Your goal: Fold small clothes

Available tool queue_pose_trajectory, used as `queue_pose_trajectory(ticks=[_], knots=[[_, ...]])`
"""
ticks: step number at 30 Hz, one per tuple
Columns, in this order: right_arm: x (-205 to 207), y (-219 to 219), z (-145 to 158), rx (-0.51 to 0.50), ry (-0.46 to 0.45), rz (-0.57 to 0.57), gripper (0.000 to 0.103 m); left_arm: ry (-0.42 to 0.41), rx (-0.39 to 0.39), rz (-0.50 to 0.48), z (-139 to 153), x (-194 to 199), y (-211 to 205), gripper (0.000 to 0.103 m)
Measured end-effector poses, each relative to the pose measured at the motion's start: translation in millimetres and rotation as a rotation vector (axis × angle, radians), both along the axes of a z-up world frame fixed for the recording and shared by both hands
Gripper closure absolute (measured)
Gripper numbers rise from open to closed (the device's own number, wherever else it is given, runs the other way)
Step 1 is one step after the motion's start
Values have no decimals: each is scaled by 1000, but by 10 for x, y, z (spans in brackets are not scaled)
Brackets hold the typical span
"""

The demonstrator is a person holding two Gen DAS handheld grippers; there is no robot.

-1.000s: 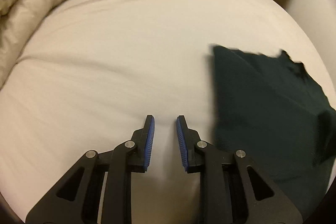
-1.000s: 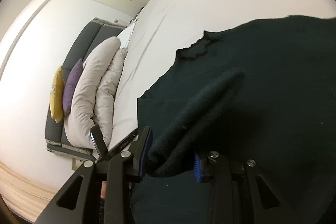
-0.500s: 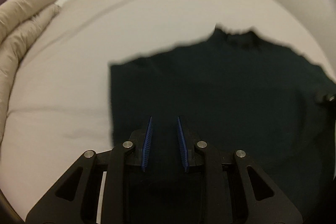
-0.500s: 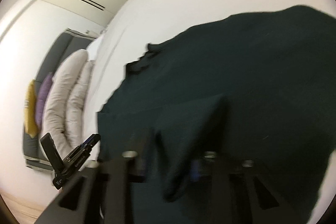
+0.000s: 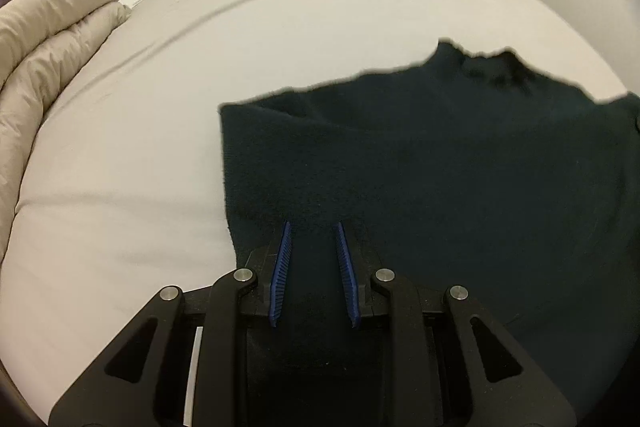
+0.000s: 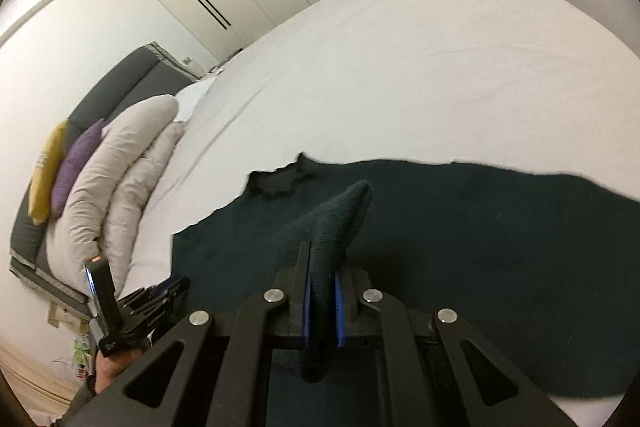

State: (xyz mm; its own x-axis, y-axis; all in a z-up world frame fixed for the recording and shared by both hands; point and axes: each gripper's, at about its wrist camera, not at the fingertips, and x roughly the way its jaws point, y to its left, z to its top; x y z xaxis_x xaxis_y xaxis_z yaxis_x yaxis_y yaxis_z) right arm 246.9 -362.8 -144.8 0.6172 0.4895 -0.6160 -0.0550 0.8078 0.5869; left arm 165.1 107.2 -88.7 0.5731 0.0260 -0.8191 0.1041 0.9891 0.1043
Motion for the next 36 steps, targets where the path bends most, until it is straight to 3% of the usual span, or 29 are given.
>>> queue_pose_trajectory(ticks=[3,5,7,9,11,14,16,18,19,20,21,23,25,27,29,32,33,36], knots=[[146,-165,-460,17,149,-62,92,-38,35,-12,-29,-34,-29,80],[100,-262,-656,80,141,-88,92,-41,32,-12,-38,-49,-16,80],[15,-321,-624,119,142,-112,84,-39,25,-2,23,-83,19,80],[-101,-318,-456,59,139,-148,55,-94,-18,24,177,-114,10,80],[-292,-269,-148,1,36,-194,50,-150,-46,11,312,-166,-35,80],[-365,-61,119,68,-56,-115,50,-76,-38,-14,209,-68,-118,80],[-301,165,131,98,-78,-12,46,13,-79,17,-39,2,-26,79],[-194,333,-31,95,-47,46,35,-32,-115,-1,-109,-73,35,79],[-117,362,-203,80,11,42,35,-30,-109,-7,-105,-83,34,79],[-62,320,-380,56,82,13,42,-23,-98,-14,-84,-85,24,79],[-59,237,-520,66,105,-20,63,-14,-90,-19,-60,-86,21,79],[-161,17,-568,119,91,-73,78,-15,-75,-10,13,-133,30,79],[-349,-238,-491,98,87,-183,76,-42,-57,15,108,-224,39,79],[-605,-449,-317,-12,66,-308,53,-73,-87,14,222,-359,47,79],[-953,-704,-106,34,-24,-352,48,-102,-127,3,342,-500,43,79],[-1440,-1001,113,94,-112,-413,32,-114,-227,-25,490,-684,-37,78],[-1646,-1154,161,105,-133,-449,29,-110,-270,-40,526,-742,-91,72],[-2050,-1543,159,160,-149,-533,29,-105,-350,-84,583,-886,-237,30]])
